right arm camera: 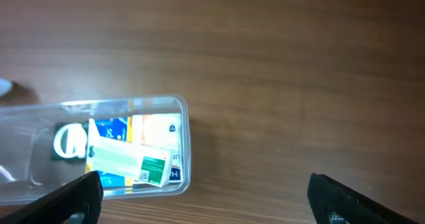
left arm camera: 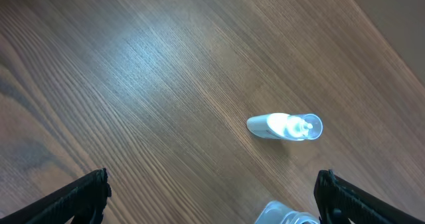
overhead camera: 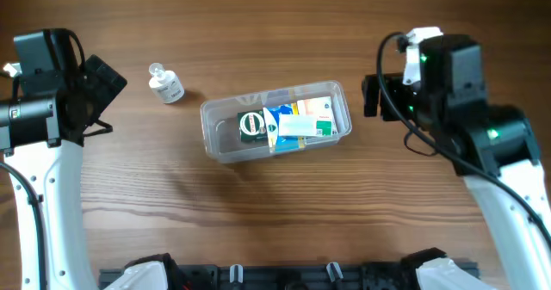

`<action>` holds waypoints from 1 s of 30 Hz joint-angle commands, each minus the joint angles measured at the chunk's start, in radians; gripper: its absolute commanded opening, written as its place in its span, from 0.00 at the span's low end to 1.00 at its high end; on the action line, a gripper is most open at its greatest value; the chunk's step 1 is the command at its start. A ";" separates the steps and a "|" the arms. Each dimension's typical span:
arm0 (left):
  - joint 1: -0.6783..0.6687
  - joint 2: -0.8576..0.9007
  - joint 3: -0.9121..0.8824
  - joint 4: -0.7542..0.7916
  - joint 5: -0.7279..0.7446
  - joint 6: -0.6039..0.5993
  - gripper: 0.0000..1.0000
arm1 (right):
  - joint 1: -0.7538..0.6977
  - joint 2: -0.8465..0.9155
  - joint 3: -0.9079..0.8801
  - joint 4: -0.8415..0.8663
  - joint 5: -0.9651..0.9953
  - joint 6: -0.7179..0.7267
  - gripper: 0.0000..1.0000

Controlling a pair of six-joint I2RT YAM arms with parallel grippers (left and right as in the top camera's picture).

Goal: Pack container
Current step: 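Raise the right gripper and withdraw it to the upper right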

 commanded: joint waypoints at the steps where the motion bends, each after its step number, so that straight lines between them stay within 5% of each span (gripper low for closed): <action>1: 0.005 -0.003 0.011 -0.001 -0.006 0.001 1.00 | -0.003 0.075 0.015 0.000 0.020 -0.010 1.00; 16: 0.005 -0.003 0.011 -0.001 -0.006 0.001 1.00 | -0.003 0.340 0.015 0.011 0.016 -0.002 1.00; 30: 0.005 -0.003 0.011 -0.001 -0.006 0.001 1.00 | -0.003 0.361 0.015 0.011 0.016 -0.002 1.00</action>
